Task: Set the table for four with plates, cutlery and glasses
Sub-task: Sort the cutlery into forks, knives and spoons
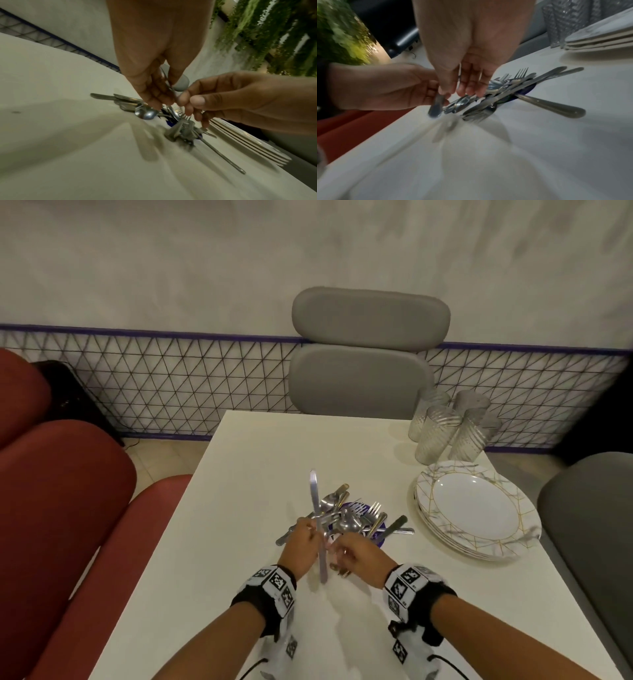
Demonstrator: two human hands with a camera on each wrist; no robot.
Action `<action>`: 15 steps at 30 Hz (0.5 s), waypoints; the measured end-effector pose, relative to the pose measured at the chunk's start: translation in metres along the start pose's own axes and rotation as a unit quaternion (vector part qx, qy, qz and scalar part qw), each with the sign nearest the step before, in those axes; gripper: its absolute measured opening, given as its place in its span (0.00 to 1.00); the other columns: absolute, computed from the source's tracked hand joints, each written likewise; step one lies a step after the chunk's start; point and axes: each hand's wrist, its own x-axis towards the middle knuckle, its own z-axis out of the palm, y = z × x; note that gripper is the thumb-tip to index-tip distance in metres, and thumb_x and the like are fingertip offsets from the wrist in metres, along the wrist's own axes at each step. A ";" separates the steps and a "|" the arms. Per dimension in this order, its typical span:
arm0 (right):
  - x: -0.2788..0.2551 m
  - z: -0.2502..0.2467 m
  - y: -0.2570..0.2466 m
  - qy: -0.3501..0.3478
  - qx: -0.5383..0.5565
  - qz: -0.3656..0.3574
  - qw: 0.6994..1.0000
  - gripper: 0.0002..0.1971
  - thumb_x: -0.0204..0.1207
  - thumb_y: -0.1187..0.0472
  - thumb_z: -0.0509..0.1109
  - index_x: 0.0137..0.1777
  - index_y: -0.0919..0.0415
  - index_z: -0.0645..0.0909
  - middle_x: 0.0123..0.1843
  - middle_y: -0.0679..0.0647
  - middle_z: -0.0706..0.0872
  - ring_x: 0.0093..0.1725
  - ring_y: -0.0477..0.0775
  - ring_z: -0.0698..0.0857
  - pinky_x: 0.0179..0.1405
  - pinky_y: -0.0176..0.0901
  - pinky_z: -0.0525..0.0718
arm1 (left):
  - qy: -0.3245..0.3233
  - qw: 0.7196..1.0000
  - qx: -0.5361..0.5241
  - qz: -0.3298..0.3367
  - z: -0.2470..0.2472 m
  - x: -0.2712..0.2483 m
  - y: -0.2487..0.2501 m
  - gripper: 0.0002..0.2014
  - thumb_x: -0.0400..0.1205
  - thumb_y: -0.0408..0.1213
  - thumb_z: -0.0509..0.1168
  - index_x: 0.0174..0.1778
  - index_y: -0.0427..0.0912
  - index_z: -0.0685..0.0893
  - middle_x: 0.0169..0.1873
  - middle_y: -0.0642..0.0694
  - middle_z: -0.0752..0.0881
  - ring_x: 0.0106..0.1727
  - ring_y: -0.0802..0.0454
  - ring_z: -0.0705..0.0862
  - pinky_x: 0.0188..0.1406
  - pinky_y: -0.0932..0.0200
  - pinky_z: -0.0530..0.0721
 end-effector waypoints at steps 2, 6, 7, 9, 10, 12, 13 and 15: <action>0.005 -0.007 0.007 0.029 -0.045 -0.018 0.998 0.08 0.80 0.65 0.60 0.46 0.53 0.78 0.45 0.47 0.79 0.47 0.44 0.82 0.53 0.32 0.83 | 0.010 0.999 -0.031 -0.027 -0.009 -0.002 0.000 0.03 0.86 0.33 0.54 0.54 0.39 0.71 0.38 0.44 0.84 0.36 0.53 0.82 0.34 0.67 0.82; 0.010 -0.022 0.035 -0.024 -0.222 0.002 0.975 0.14 0.75 0.66 0.65 0.60 0.57 0.79 0.64 0.52 0.77 0.65 0.52 0.75 0.70 0.47 0.75 | 0.050 0.997 -0.053 -0.039 -0.022 -0.004 -0.008 0.05 0.87 0.36 0.52 0.56 0.41 0.70 0.37 0.44 0.80 0.31 0.54 0.77 0.21 0.68 0.77; 0.009 -0.026 0.040 -0.053 -0.233 0.004 0.971 0.15 0.74 0.67 0.65 0.60 0.57 0.79 0.66 0.52 0.76 0.66 0.53 0.75 0.70 0.48 0.74 | 0.061 0.996 -0.045 -0.042 -0.025 -0.002 -0.010 0.04 0.87 0.37 0.52 0.55 0.42 0.70 0.39 0.43 0.79 0.30 0.54 0.75 0.21 0.68 0.75; 0.008 -0.029 0.052 -0.089 -0.245 -0.011 0.965 0.19 0.70 0.70 0.66 0.60 0.56 0.78 0.67 0.52 0.75 0.68 0.53 0.74 0.70 0.46 0.74 | 0.076 0.995 -0.041 -0.055 -0.029 0.001 -0.017 0.05 0.86 0.39 0.54 0.54 0.43 0.72 0.40 0.43 0.80 0.30 0.55 0.73 0.26 0.64 0.72; 0.006 -0.029 0.054 -0.093 -0.253 -0.027 0.963 0.19 0.69 0.70 0.66 0.60 0.56 0.78 0.66 0.51 0.75 0.67 0.52 0.74 0.69 0.44 0.74 | 0.080 0.994 -0.046 -0.062 -0.030 0.002 -0.018 0.06 0.86 0.40 0.56 0.54 0.43 0.74 0.40 0.44 0.80 0.30 0.56 0.72 0.27 0.63 0.71; 0.004 -0.026 0.056 -0.066 -0.285 -0.070 0.954 0.14 0.72 0.66 0.66 0.57 0.57 0.79 0.62 0.52 0.77 0.63 0.51 0.76 0.66 0.42 0.76 | 0.074 0.993 -0.057 -0.070 -0.030 0.003 -0.019 0.09 0.84 0.43 0.60 0.54 0.42 0.78 0.38 0.47 0.80 0.31 0.57 0.72 0.28 0.63 0.70; 0.003 -0.025 0.054 -0.053 -0.293 -0.083 0.951 0.10 0.74 0.64 0.67 0.55 0.58 0.81 0.61 0.53 0.79 0.61 0.52 0.77 0.65 0.42 0.77 | 0.068 0.993 -0.062 -0.071 -0.030 0.003 -0.019 0.10 0.84 0.43 0.61 0.53 0.41 0.80 0.36 0.49 0.79 0.30 0.58 0.72 0.27 0.64 0.69; 0.003 -0.022 0.053 -0.040 -0.293 -0.114 0.948 0.07 0.74 0.64 0.67 0.51 0.60 0.82 0.58 0.55 0.81 0.58 0.54 0.78 0.62 0.44 0.78 | 0.055 0.992 -0.082 -0.075 -0.028 0.001 -0.015 0.10 0.84 0.41 0.60 0.50 0.40 0.82 0.30 0.50 0.76 0.27 0.57 0.70 0.23 0.67 0.68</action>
